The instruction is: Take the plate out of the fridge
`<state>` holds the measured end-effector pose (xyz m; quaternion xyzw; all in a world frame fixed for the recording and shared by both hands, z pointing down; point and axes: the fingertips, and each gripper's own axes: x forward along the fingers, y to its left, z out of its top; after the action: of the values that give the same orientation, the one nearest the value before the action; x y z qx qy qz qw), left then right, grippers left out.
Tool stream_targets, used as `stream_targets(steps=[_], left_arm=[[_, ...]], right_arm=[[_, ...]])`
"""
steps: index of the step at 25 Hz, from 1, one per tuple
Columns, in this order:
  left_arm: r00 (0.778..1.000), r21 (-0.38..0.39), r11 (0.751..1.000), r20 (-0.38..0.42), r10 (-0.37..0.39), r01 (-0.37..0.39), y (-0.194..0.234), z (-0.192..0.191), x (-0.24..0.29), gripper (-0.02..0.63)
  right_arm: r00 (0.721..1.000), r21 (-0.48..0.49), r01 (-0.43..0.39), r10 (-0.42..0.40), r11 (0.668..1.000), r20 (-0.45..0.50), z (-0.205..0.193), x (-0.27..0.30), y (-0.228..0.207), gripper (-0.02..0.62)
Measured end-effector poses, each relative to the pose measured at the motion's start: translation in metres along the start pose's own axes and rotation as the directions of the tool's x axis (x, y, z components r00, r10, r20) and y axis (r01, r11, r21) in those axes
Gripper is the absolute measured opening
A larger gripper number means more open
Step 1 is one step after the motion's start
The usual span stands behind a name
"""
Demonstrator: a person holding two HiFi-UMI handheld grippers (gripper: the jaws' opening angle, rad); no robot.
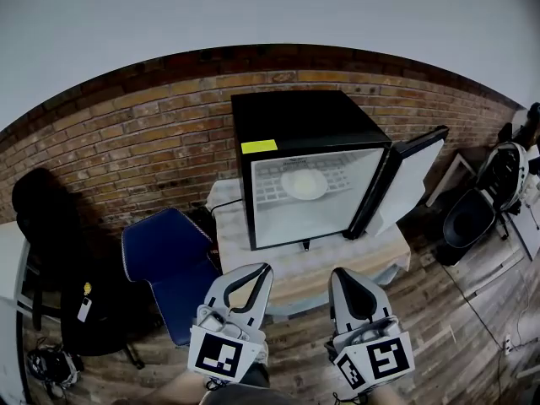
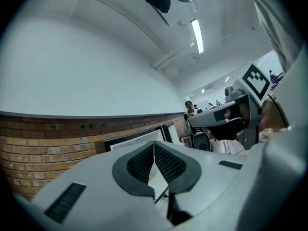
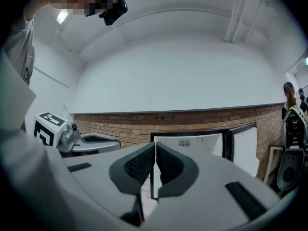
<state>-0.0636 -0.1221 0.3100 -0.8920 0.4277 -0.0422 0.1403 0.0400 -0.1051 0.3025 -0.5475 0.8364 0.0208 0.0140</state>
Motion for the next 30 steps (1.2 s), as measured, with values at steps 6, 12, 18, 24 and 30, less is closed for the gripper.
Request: stream_targets(steps=[6, 12, 18, 24, 30], left_arm=[[1.000, -0.007, 1.000, 0.010, -0.030, 0.030, 0.042, -0.020, 0.049, 0.019], [0.998, -0.038, 0.998, 0.009, -0.059, 0.059, 0.071, -0.035, 0.084, 0.018], [0.997, -0.079, 0.994, -0.007, -0.071, 0.070, 0.076, -0.049, 0.114, 0.018], [0.998, -0.077, 0.995, -0.029, -0.061, 0.059, 0.074, -0.058, 0.142, 0.018], [0.998, -0.075, 0.997, -0.047, -0.039, 0.035, 0.071, -0.061, 0.166, 0.018]], right_arm=[[0.999, 0.007, 0.037, -0.037, 0.999, -0.028, -0.007, 0.065, -0.021, 0.029], [0.996, 0.018, 0.073, -0.072, 0.997, -0.058, -0.014, 0.109, -0.039, 0.031], [0.992, 0.074, 0.099, -0.092, 0.992, -0.086, -0.028, 0.136, -0.066, 0.032], [0.990, 0.195, 0.095, -0.073, 0.976, -0.119, -0.048, 0.162, -0.098, 0.032], [0.986, 0.283, 0.090, -0.045, 0.955, -0.160, -0.070, 0.190, -0.127, 0.120]])
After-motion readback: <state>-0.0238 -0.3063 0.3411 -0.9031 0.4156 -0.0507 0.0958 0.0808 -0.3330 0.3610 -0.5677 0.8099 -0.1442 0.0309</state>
